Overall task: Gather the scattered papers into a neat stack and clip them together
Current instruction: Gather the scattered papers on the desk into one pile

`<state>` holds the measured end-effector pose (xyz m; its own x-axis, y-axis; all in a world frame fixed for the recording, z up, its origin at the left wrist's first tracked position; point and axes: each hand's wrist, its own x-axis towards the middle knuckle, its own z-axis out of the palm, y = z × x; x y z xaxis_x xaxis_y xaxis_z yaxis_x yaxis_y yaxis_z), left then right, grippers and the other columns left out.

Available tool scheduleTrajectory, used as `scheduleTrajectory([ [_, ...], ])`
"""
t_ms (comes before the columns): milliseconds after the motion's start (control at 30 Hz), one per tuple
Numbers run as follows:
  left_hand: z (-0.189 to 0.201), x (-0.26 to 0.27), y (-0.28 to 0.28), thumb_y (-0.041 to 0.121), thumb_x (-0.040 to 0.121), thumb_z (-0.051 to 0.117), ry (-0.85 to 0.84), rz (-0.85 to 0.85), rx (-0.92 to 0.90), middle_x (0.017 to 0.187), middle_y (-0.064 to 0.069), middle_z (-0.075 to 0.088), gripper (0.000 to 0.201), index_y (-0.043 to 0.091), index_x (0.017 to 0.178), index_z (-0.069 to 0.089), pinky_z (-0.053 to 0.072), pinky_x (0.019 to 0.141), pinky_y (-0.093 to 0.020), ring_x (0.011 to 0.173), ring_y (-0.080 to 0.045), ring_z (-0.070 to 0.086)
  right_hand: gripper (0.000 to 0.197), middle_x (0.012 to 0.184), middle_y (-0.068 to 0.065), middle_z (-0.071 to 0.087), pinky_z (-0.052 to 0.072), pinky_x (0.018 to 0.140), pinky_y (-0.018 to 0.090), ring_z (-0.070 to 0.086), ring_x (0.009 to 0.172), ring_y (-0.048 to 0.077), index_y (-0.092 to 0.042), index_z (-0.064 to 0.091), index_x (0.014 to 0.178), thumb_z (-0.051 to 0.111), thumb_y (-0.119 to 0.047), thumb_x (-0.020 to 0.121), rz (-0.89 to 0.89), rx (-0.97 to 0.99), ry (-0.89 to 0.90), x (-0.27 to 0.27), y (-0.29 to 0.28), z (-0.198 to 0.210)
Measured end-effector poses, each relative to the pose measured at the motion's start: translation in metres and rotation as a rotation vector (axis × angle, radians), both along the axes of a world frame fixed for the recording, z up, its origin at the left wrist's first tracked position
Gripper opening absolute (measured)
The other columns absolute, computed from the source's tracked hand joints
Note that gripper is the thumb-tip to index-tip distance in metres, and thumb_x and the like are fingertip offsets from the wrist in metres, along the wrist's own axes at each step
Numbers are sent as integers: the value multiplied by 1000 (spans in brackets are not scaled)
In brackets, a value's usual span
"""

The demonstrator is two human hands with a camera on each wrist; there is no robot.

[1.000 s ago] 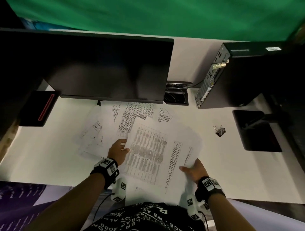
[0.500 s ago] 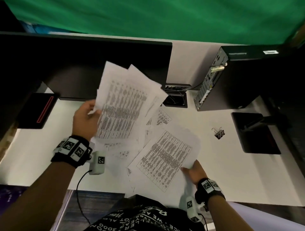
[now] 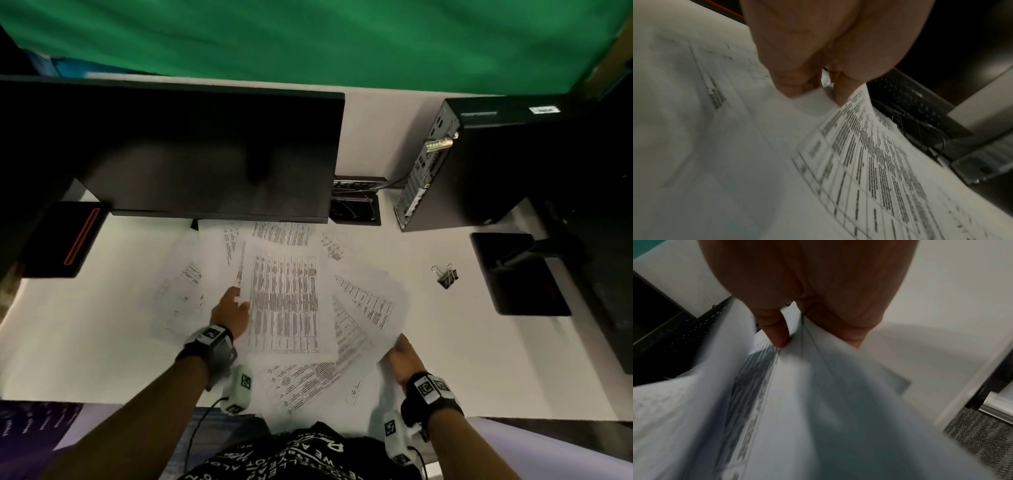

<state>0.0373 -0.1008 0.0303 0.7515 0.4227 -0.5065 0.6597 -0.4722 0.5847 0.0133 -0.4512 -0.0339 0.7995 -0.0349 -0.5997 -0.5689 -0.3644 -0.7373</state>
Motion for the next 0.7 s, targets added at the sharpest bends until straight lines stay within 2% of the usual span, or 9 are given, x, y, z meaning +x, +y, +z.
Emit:
scheduleTrajectory([
  [133,-11,-8,3,5,91,58,37,-143,-93,117,-12,62,54,21,140,41,52,82,-35,95,-29,60,46,125,-10,62,42,106,41,57,116,20,-28,55,133,61,-38,89,3,18,12,-1,-1,1],
  [233,-7,-4,15,2,89,60,-56,34,-50,124,-13,58,58,20,141,42,48,88,-34,102,-27,56,42,130,-2,65,45,107,47,60,119,26,-27,60,125,58,-37,84,-22,29,81,3,-15,-32],
  [300,-7,0,26,1,90,57,-81,150,-43,126,-13,58,57,19,141,41,47,93,-36,111,-32,56,55,139,3,57,41,111,47,54,128,28,-22,54,134,53,-53,89,-97,46,128,5,-13,-24],
  [367,-12,1,33,0,89,56,-92,222,-89,123,-13,61,56,18,139,39,47,93,-37,110,-33,58,76,142,-5,50,34,116,48,47,134,21,-25,47,140,52,-75,83,-105,49,144,5,-4,-5],
  [433,-20,-2,31,1,88,57,-85,258,-111,120,-14,64,55,19,136,37,49,94,-40,105,-32,61,85,139,-8,55,39,113,48,53,126,19,-23,48,136,68,-75,72,-21,81,63,5,-1,0],
  [500,-26,-8,18,0,88,57,-83,270,-137,117,-13,64,54,20,133,36,52,90,-41,97,-29,61,99,134,-7,63,46,108,47,62,119,20,-23,48,138,80,-74,58,58,8,32,6,0,-3],
  [567,-27,-15,-2,-1,88,56,-81,243,-203,111,-12,63,50,20,130,37,54,79,-39,87,-26,59,102,129,-8,65,51,102,46,65,114,20,-26,48,135,81,-76,52,97,-72,28,9,-4,-23],
  [633,-27,-22,-19,-1,88,57,-58,156,-224,106,-11,64,45,18,124,41,54,68,-34,81,-24,60,100,126,-6,64,52,99,46,64,111,22,-25,47,132,80,-76,53,113,-121,60,10,-5,-23],
  [700,-25,-27,-29,-2,87,59,-39,73,-225,106,-8,66,42,18,121,43,53,65,-31,82,-24,62,85,124,-3,62,52,98,44,62,111,26,-20,44,129,81,-61,65,123,-166,59,11,-2,-15],
])
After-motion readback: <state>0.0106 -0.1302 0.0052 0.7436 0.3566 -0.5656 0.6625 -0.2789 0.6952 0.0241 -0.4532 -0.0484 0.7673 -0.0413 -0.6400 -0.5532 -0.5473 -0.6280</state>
